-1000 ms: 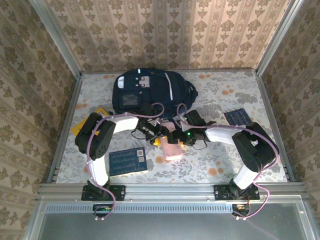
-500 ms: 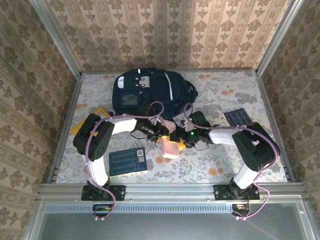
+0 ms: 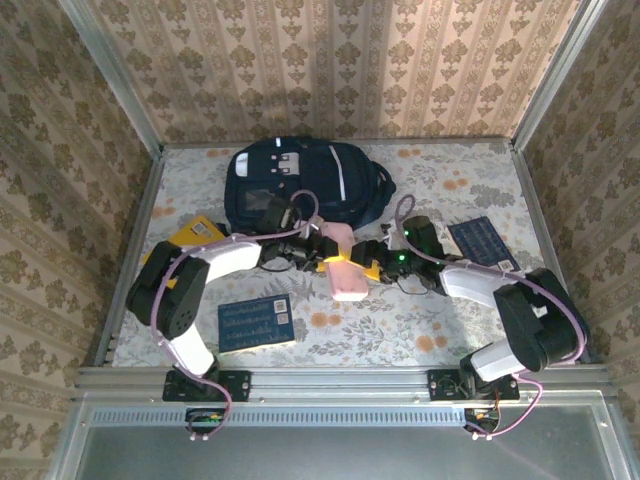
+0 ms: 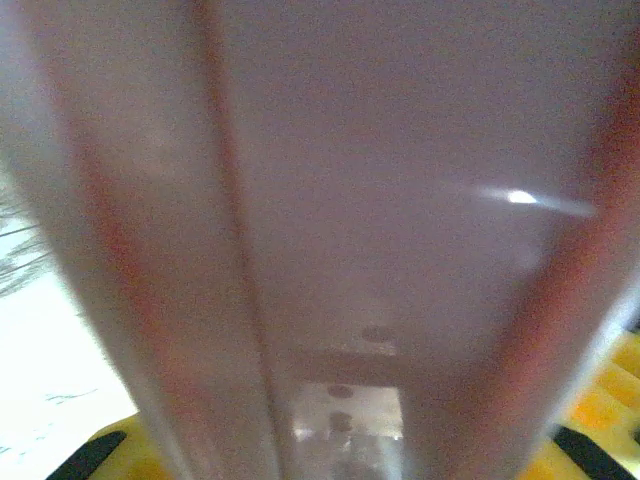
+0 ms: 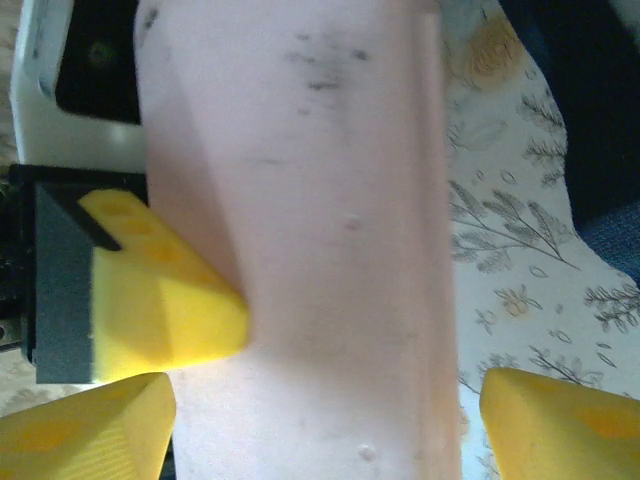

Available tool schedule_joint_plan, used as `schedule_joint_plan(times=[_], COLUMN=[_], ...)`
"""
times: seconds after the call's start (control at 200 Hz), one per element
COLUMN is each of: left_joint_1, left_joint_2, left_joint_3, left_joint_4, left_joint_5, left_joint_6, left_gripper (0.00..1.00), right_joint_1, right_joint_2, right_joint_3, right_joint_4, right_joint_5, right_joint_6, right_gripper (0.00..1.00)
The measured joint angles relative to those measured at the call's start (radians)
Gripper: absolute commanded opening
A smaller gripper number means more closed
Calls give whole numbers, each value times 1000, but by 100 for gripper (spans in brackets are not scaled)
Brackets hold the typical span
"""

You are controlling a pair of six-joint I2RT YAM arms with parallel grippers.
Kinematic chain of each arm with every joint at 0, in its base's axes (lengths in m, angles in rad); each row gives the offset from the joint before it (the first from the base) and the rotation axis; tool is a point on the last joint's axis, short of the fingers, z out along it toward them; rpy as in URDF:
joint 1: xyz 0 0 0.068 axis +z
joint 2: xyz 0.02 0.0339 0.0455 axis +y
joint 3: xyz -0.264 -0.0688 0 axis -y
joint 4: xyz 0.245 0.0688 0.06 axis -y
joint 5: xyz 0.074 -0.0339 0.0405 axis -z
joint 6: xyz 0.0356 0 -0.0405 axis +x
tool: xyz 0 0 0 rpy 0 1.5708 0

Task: Pack books, pencil case, and school supplies into a backpack

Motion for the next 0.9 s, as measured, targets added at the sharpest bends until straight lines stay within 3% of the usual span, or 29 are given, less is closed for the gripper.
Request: schedule_joint_plan(times=[0.24,0.585,0.73,0.9], left_joint_1=[30,-3,-16,-33], left_joint_2=[-163,-98,-41,11], left_joint_3=[-1,44,44,44], left_joint_4=[106,349,459,577], left_joint_5=[-97,-185,-188,-187], left_joint_6=[-68,-244,-331,-420], left_gripper=[13,11,14,14], right_joint_1=[-24,3,4,5], right_joint_2=[-181,-288,-287,-273], right_joint_3=[-125,-177,-207,-214], right_joint_4=[224,461,511,525], right_joint_5=[49,259,316,343], right_joint_6=[206,398,429,452], right_gripper=[92,86,76,53])
